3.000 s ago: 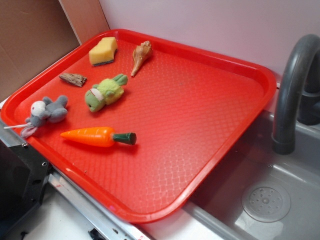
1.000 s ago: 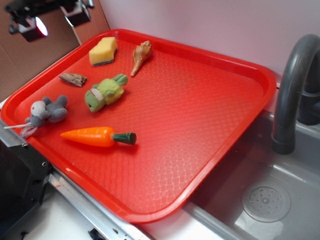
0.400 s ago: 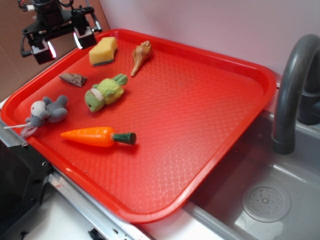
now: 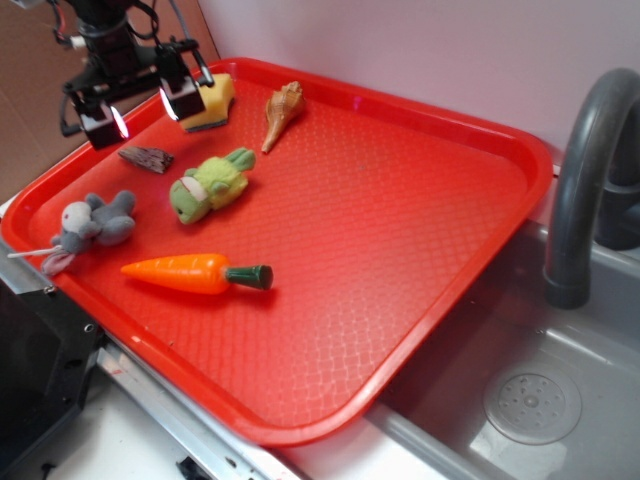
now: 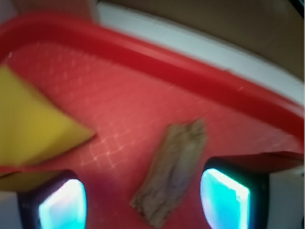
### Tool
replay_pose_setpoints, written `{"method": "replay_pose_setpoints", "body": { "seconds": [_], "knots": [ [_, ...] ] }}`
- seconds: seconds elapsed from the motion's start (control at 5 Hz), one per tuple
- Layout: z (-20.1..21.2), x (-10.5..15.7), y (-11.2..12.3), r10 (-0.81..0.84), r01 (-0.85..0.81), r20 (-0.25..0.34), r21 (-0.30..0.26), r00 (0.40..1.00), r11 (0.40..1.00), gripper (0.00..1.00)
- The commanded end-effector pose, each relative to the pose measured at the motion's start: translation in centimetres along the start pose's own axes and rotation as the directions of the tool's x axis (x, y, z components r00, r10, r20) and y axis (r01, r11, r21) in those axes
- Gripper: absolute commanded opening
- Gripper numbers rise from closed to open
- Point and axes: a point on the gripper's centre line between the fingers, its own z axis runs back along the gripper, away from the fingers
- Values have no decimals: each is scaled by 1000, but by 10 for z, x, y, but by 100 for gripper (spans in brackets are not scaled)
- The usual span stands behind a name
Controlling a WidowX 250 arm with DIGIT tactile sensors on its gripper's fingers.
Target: Grab the wood chip.
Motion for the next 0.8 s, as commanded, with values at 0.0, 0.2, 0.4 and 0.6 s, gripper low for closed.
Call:
{"method": "replay_pose_setpoints", "body": {
  "seconds": [0.0,0.2,0.4,0.6],
  "knots": [
    [-6,8,16,21,-21,-77,5,997,1000,100],
    [-6,9,26,15,-13,-77,24,997,1000,100],
    [-11,5,26,-40,40,-81,2,996,999,0],
    [-6,0,25,-133,132,-59,-20,989,991,0]
  ]
}}
